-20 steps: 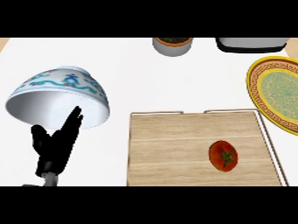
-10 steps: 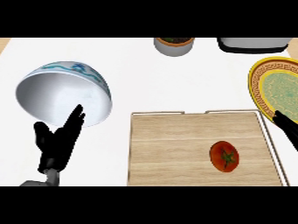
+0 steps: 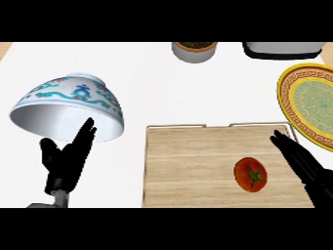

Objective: Pick the tomato from the tray and place it in the plate

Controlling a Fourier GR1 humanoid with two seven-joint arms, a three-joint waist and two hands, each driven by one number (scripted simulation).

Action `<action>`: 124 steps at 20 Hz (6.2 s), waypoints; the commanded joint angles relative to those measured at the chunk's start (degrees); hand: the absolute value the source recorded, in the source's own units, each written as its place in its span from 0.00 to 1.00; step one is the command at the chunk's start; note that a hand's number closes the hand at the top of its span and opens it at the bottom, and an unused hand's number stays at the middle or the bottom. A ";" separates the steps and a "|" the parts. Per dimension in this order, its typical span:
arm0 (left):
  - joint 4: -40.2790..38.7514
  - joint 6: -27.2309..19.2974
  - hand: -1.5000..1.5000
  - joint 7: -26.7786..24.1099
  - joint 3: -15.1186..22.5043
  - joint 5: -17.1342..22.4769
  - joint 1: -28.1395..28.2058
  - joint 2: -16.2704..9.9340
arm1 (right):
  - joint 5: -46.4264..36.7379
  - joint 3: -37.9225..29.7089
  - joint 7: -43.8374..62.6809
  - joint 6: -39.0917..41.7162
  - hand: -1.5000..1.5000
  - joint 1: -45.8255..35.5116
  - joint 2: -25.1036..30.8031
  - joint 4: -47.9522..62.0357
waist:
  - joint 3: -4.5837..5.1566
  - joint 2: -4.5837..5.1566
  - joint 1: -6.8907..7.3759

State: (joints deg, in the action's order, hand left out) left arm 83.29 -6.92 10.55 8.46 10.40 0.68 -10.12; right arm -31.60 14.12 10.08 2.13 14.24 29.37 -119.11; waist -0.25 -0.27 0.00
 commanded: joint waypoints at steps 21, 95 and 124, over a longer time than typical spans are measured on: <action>0.22 2.13 0.50 1.28 -1.47 -4.74 2.34 3.43 | -18.28 3.35 2.88 2.99 0.00 -8.28 -13.07 14.44 | 0.25 0.24 -0.01; -1.27 6.28 0.50 2.13 -3.13 -5.90 -3.01 5.82 | 6.48 -38.37 -34.26 -15.86 0.00 -50.48 7.77 100.66 | -0.19 2.18 4.52; -2.12 4.73 0.50 1.93 -4.89 -6.20 -1.36 6.43 | 22.13 -51.71 -59.58 26.94 0.00 -38.12 20.64 108.69 | -0.09 0.95 1.05</action>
State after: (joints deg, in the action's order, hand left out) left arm 82.91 -1.69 12.38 3.91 4.28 -0.08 -4.23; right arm -8.81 -38.59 -43.34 23.29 -28.05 49.93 -10.24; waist -0.44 0.59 1.35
